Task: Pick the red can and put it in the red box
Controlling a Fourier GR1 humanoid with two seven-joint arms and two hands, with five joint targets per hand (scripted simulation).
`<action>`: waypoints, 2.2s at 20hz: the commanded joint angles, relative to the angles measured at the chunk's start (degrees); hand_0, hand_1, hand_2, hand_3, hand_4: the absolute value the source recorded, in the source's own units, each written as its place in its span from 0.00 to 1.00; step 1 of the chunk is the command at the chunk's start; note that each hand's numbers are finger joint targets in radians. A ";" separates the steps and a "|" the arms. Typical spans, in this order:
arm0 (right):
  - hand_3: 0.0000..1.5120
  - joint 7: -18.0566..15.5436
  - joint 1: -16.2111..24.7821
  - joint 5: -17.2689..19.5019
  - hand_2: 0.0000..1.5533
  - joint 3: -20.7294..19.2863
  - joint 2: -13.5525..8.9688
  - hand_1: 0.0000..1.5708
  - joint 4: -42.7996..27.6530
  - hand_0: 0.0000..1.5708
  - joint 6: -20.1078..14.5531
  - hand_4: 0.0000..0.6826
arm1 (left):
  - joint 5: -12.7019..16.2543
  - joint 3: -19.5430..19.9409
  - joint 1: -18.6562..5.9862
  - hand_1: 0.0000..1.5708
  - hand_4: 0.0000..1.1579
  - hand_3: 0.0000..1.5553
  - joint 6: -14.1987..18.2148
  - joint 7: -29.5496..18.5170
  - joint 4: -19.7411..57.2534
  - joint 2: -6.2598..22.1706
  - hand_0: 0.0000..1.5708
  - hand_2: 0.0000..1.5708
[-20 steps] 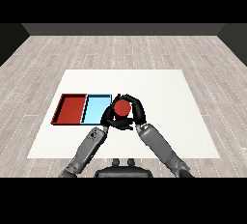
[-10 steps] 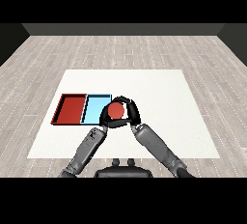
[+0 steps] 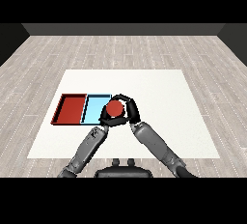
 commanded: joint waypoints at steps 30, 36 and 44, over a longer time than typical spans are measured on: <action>0.00 -1.43 21.22 -6.17 0.00 -14.16 -6.91 0.00 -22.69 0.00 14.32 0.00 | -5.76 10.80 2.90 1.00 0.97 0.95 -4.24 -1.07 -4.24 3.19 1.00 1.00; 0.00 -7.38 28.97 -7.49 0.00 -19.00 -6.63 0.00 -22.97 0.00 13.26 0.00 | -6.46 17.81 1.51 1.00 0.97 0.96 -5.09 -1.02 -0.17 9.05 1.00 1.00; 0.00 -12.17 39.60 -13.82 0.00 -29.14 -9.66 0.00 -20.47 0.00 16.20 0.00 | -3.96 29.67 -0.34 1.00 0.98 0.97 -9.43 -1.31 13.21 20.72 1.00 1.00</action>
